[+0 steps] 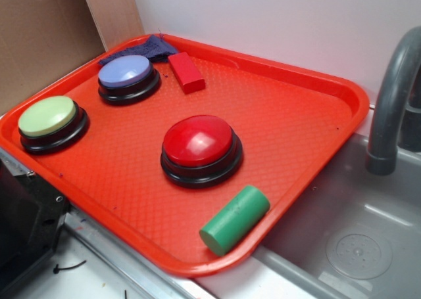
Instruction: Push the red button.
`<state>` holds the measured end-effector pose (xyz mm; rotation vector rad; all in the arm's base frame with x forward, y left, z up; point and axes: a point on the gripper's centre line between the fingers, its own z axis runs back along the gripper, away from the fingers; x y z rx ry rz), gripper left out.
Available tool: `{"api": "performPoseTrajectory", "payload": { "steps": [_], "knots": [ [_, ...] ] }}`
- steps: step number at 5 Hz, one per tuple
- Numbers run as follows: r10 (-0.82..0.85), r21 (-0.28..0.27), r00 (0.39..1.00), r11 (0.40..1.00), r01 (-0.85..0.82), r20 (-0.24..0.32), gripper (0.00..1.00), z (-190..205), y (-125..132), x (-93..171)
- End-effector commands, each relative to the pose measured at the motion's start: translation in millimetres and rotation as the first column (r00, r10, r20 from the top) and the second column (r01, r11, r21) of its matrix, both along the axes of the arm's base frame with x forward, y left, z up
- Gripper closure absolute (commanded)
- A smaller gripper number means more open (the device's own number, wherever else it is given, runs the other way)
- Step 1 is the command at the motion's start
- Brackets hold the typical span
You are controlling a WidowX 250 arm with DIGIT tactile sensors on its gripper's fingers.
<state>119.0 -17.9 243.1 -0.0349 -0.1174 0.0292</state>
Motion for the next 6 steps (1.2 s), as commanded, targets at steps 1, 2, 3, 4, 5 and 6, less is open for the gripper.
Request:
{"api": "performPoseTrajectory", "payload": {
  "steps": [1, 2, 3, 4, 5, 6],
  "knots": [
    [0.0, 0.0, 1.0, 1.0, 0.0, 0.0, 0.0, 0.0, 0.0, 0.0],
    [-0.043, 0.041, 0.993, 0.998, 0.048, -0.107, 0.0, -49.0, -12.8, 35.1],
    [-0.231, 0.157, 0.944, 0.95, 0.272, -0.235, 0.0, -88.4, -40.0, 70.6],
    [-0.315, 0.157, 0.933, 0.927, 0.342, -0.172, 0.0, -113.6, -51.0, 81.1],
    [-0.367, 0.181, 0.915, 0.901, 0.394, -0.165, 0.0, -139.9, -61.1, 89.6],
    [-0.399, 0.211, 0.915, 0.89, 0.404, -0.064, 0.0, -147.8, -73.9, 89.4]
  ]
}}
